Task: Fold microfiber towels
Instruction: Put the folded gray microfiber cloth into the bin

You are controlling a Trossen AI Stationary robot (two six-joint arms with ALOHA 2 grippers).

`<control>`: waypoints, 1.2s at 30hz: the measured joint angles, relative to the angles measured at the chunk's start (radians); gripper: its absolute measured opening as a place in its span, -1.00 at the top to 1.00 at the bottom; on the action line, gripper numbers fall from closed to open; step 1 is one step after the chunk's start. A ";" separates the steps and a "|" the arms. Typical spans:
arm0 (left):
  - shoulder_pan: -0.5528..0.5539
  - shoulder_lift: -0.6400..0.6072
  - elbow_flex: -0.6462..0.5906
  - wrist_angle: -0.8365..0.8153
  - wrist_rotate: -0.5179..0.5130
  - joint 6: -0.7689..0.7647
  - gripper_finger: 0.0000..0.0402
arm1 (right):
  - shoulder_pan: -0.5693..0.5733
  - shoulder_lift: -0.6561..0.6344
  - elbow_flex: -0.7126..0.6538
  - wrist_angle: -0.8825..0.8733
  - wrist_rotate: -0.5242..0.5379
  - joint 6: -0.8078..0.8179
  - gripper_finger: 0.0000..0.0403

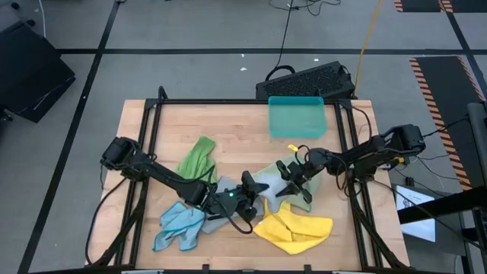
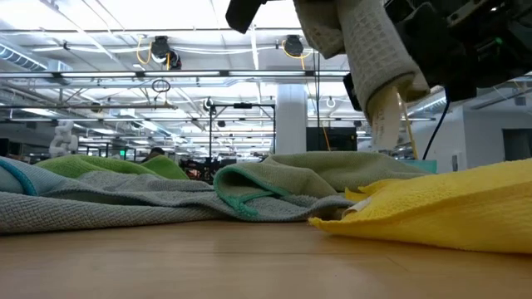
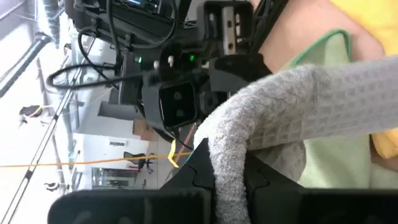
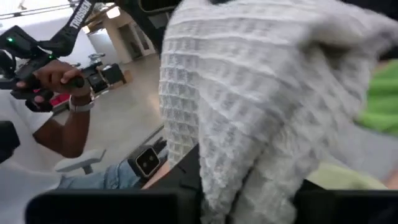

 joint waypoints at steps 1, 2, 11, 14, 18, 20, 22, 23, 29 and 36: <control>0.004 -0.006 0.000 -0.002 0.000 -0.014 0.91 | -0.016 -0.015 -0.001 -0.031 -0.016 0.003 0.63; 0.010 -0.017 -0.001 -0.016 -0.001 -0.044 0.91 | -0.030 -0.036 -0.005 -0.071 -0.017 0.002 0.56; 0.096 -0.095 0.000 -0.278 -0.012 -0.577 0.92 | -0.046 -0.324 -0.044 -0.536 0.415 -0.063 -0.24; 0.134 -0.119 0.001 -0.404 -0.024 -0.805 0.91 | -0.005 -0.383 -0.044 -0.583 0.578 -0.050 -0.42; 0.175 -0.125 -0.001 -0.548 -0.030 -1.025 0.91 | 0.075 -0.388 -0.044 -0.521 0.741 -0.034 -0.51; 0.193 -0.125 -0.001 -0.585 -0.027 -1.090 0.92 | 0.111 -0.362 -0.034 -0.460 0.809 -0.041 -0.52; 0.212 -0.125 -0.001 -0.600 0.002 -1.135 0.92 | 0.139 -0.334 -0.020 -0.413 0.870 -0.060 -0.51; 0.224 -0.125 -0.001 -0.602 0.021 -1.156 0.92 | 0.147 -0.313 -0.004 -0.391 0.904 -0.071 -0.51; 0.267 -0.125 -0.001 -0.610 0.072 -1.215 0.90 | 0.151 -0.147 0.145 -0.382 0.981 -0.157 -0.51; 0.286 -0.125 -0.001 -0.629 0.123 -1.210 0.92 | 0.117 0.009 0.309 -0.509 1.083 -0.229 -0.51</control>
